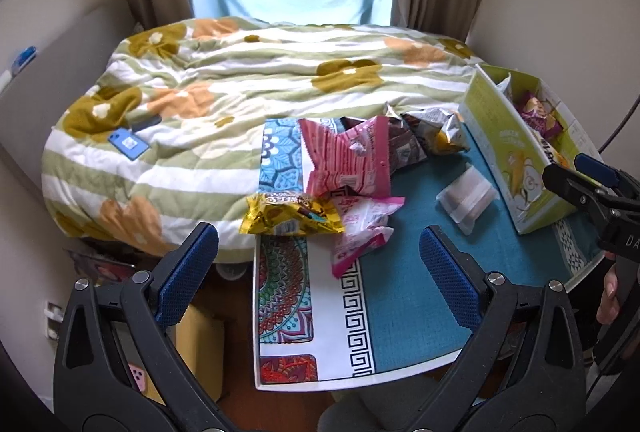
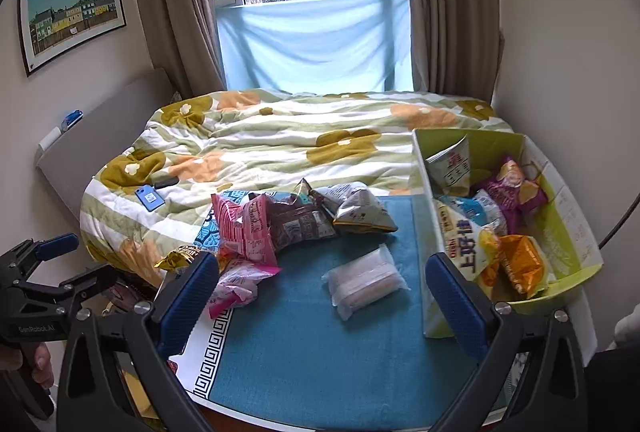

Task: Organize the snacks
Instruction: 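Grasp the gold Pillow bag with left tool while right grasps pink-white bag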

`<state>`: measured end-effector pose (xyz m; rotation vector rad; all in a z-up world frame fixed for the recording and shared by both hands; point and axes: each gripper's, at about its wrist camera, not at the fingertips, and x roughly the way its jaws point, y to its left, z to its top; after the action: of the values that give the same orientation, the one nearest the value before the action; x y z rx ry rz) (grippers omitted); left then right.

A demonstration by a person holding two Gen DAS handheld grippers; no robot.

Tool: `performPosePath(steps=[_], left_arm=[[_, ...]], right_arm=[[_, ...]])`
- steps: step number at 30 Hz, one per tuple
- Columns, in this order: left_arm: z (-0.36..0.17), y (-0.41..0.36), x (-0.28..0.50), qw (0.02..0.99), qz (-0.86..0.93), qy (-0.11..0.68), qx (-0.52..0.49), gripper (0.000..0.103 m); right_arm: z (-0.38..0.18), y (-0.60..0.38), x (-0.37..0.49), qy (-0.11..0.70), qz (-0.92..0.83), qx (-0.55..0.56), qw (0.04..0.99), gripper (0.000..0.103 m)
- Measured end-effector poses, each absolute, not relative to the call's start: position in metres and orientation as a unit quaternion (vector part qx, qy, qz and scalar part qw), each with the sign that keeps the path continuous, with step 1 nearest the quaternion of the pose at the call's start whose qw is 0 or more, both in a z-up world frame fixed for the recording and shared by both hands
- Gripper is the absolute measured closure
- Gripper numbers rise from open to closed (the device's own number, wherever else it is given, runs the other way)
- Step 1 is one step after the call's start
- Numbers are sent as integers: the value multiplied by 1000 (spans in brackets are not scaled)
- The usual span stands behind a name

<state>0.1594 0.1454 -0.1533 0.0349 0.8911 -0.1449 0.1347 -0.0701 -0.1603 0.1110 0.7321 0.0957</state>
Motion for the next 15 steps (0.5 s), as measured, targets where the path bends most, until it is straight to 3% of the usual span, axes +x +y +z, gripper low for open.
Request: performPosePath(steps=[15], left_arm=[[-275, 184, 273, 860, -18, 509, -35, 3]], right_arm=[[-300, 5, 227, 482, 165, 98, 855, 0]])
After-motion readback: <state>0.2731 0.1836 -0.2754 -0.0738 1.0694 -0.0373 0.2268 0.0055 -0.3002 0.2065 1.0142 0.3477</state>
